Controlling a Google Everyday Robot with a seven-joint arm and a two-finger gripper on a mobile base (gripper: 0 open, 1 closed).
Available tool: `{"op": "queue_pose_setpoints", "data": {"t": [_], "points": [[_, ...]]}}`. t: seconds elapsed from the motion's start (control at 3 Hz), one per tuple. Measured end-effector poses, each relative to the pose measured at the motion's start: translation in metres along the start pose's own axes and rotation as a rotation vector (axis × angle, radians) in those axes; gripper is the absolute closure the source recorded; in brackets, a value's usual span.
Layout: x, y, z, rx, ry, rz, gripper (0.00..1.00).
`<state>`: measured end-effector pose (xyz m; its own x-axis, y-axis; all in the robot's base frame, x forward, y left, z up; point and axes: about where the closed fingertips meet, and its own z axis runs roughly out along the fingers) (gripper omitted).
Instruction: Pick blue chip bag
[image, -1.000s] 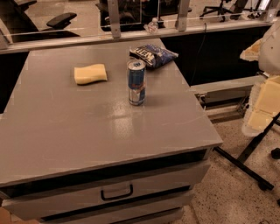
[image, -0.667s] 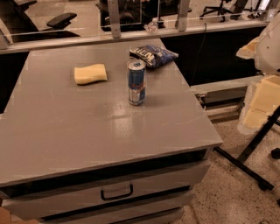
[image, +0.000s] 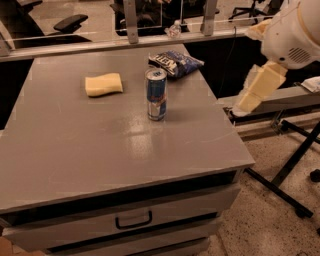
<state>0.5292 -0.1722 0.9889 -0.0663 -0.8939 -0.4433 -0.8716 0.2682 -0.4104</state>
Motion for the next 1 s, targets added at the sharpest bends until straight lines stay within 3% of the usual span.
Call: {"op": "queue_pose_setpoints", "data": {"t": [0.33,1.0], "points": [[-0.017,-0.042,0.017,0.095,-0.123,-0.003,0.00],[-0.018,-0.048,0.027,0.119,-0.152,-0.001,0.00]]}}
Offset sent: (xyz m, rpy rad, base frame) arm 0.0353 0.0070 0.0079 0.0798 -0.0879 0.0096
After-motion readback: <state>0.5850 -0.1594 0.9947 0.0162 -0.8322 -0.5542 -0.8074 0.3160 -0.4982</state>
